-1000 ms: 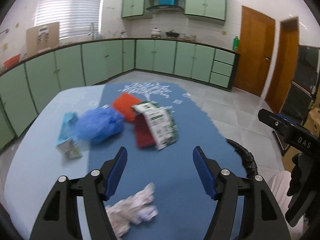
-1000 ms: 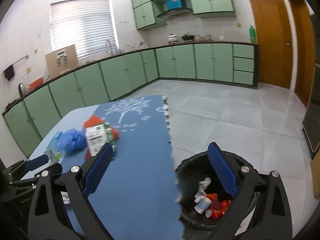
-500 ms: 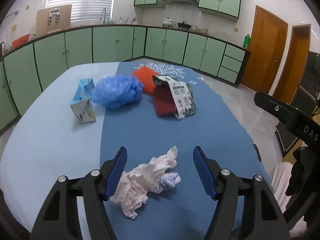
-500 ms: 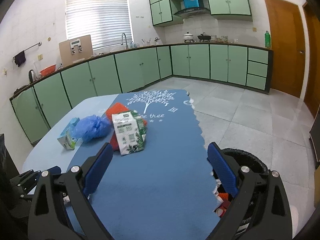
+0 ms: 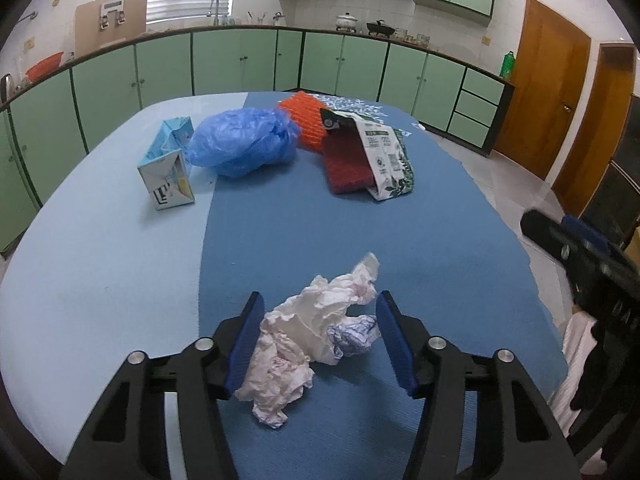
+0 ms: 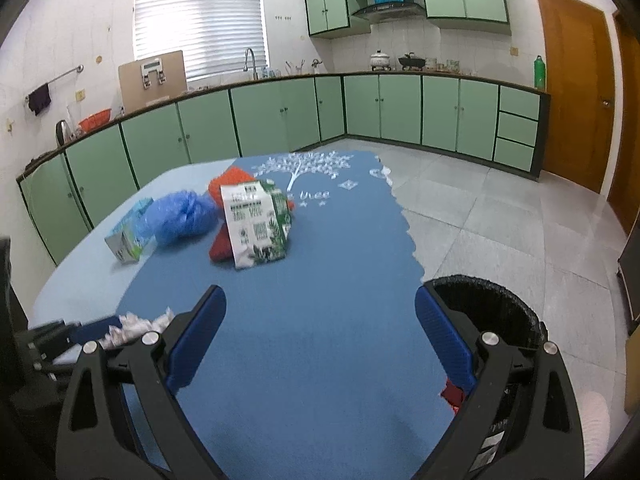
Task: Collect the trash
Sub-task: 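Move back to the table and grasp the crumpled tissue with the left tool, then hold the tissue with the left tool while the right tool grasps the green-and-white milk carton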
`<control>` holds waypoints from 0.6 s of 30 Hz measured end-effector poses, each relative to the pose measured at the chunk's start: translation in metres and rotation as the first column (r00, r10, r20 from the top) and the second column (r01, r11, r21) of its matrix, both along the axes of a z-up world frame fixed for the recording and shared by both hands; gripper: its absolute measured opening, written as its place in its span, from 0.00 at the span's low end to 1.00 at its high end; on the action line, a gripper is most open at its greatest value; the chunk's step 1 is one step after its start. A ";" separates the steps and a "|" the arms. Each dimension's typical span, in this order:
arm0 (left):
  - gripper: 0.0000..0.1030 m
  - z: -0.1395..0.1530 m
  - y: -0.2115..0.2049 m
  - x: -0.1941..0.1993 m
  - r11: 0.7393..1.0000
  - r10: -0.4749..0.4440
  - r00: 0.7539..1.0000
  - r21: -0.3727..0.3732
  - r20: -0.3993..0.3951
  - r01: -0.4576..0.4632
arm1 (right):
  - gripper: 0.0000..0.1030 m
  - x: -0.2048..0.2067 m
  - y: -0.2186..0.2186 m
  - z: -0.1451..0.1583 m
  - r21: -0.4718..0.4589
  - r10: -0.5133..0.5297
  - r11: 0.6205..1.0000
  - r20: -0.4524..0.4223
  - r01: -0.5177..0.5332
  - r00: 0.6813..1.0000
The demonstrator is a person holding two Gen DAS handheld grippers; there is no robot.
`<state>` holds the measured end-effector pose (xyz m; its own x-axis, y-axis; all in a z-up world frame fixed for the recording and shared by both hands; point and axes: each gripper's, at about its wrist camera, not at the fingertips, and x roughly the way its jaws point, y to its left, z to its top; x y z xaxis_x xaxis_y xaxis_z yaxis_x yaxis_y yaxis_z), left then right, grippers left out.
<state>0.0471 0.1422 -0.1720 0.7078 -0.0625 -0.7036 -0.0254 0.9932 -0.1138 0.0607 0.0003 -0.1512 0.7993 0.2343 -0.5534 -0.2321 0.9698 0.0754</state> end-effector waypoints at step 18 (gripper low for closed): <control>0.16 0.014 0.002 0.004 1.000 0.023 0.997 -0.008 0.068 -0.023 | 0.88 0.007 -0.001 -0.005 -0.003 0.005 1.000 -0.015 -0.005 1.000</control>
<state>0.0516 0.1443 -0.1582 0.7551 -0.0505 -0.6537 -0.0402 0.9916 -0.1230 0.0674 -0.0008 -0.1560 0.7896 0.2365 -0.5663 -0.2360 0.9688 0.0756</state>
